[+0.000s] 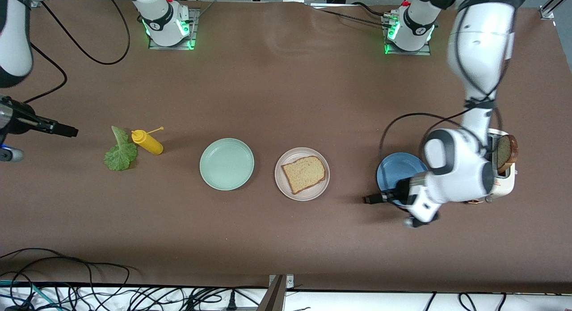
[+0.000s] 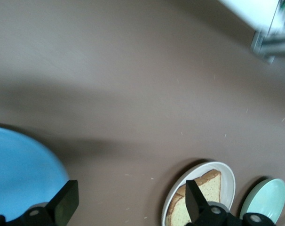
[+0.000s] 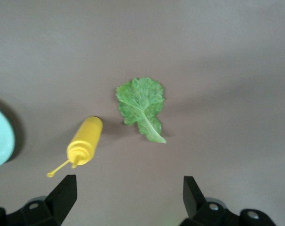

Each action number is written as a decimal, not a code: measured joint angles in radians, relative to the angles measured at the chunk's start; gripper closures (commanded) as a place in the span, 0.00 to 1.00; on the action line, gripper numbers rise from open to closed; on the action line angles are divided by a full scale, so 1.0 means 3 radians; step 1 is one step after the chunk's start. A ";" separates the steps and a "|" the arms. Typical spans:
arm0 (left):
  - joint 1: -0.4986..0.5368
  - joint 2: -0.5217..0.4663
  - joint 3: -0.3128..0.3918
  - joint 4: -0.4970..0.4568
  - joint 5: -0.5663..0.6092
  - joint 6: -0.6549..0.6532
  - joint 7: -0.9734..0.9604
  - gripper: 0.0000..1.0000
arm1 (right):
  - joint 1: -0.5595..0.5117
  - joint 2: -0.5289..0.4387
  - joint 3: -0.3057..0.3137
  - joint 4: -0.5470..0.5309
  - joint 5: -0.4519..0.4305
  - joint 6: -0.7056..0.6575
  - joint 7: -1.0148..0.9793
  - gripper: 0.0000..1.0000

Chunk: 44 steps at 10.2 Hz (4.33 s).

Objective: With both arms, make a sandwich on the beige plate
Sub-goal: 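Retract the left gripper while the right gripper reaches the lettuce leaf, then grasp the green lettuce leaf with the right gripper and lift it, then carry the lettuce with the right gripper and lower it onto the toast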

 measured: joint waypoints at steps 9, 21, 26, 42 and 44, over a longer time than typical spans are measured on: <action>0.0378 -0.2284 -0.0001 -0.0975 0.2190 -0.1272 0.0019 0.00 | -0.0041 0.0605 -0.0004 -0.0730 -0.0095 0.1007 0.0002 0.00; 0.0418 -0.2638 -0.0172 -0.1014 0.2191 -0.1840 0.0015 0.00 | -0.0074 0.0944 -0.0002 -0.1256 -0.0056 0.1767 0.0002 0.95; 0.0421 -0.2638 -0.0170 -0.1014 0.2191 -0.1845 0.0015 0.00 | -0.0074 0.0932 0.0012 -0.1239 -0.0035 0.1771 0.0002 1.00; 0.0435 -0.2628 -0.0156 -0.1013 0.2191 -0.1852 0.0015 0.00 | 0.0817 0.0510 0.0868 0.0910 -0.0035 0.0579 -0.0126 1.00; 0.0442 -0.2627 -0.0147 -0.1013 0.2191 -0.1854 0.0015 0.00 | 0.1165 0.0702 0.0884 0.0907 -0.0034 0.1093 -0.0125 1.00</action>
